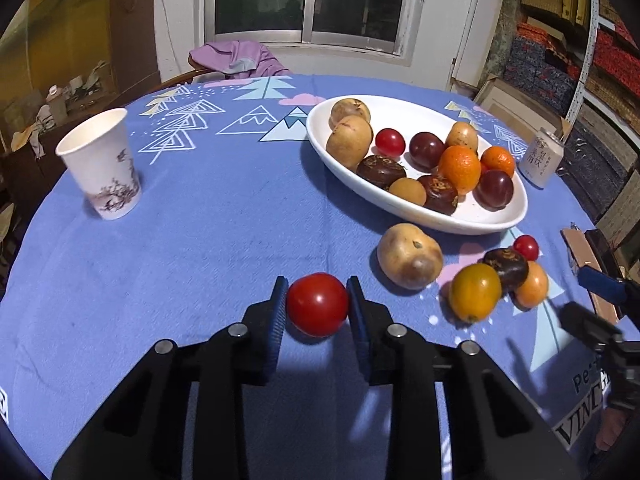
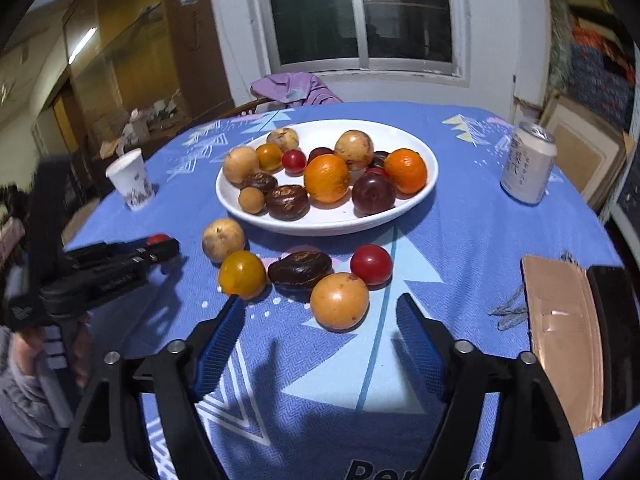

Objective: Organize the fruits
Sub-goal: 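Grasp a pale orange round fruit with the right tool while the left tool holds the tomato, then carry the tomato and orange fruit over the white plate and open both tools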

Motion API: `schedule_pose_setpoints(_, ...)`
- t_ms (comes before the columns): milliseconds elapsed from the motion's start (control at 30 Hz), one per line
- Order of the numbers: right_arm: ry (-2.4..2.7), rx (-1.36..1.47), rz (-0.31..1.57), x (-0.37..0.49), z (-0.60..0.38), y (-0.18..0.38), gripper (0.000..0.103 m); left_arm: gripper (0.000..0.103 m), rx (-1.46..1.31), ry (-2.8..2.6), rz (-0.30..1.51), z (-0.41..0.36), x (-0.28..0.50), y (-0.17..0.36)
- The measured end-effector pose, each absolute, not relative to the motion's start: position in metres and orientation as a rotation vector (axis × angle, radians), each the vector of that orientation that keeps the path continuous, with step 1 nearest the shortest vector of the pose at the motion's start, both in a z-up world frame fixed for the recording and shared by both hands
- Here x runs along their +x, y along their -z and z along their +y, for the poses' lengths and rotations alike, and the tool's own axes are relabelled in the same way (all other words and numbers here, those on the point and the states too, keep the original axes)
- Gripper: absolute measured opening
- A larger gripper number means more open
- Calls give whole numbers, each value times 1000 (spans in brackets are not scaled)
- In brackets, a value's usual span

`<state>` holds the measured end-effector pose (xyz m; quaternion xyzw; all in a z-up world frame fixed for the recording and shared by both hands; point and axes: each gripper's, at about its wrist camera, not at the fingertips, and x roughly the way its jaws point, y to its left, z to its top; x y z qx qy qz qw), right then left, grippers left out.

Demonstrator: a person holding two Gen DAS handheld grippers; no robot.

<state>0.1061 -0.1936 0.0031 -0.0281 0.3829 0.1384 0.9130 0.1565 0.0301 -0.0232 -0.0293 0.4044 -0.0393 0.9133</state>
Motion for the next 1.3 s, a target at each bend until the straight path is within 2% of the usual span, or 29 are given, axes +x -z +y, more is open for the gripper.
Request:
schedule_pose_setpoints(133, -257, -97, 803, 111, -192, 4, 64, 29, -56, 100, 830, 32, 137, 21)
schedule_pose_setpoints(567, -229, -59, 860, 137, -195, 21, 63, 29, -4, 158, 862, 9, 131, 33)
schedule_pose_setpoints(600, -228, -47, 870, 139, -196, 23, 58, 29, -4, 158, 865, 9, 132, 33)
schedule_pose_setpoints(633, -232, -37, 884, 141, -197, 24, 48, 29, -5, 157, 868, 9, 132, 34)
schedule_pose_setpoints(733, -247, -10, 900, 143, -199, 26, 41, 29, 2, 156, 873, 8, 132, 35)
schedule_pose_setpoints(1033, -244, -17, 875, 134, -202, 20, 41, 29, 15, 161, 872, 5, 133, 36)
schedule_pose_setpoints(1300, -251, 53, 749, 111, -217, -17, 41, 29, 5, 131, 808, 4, 128, 18)
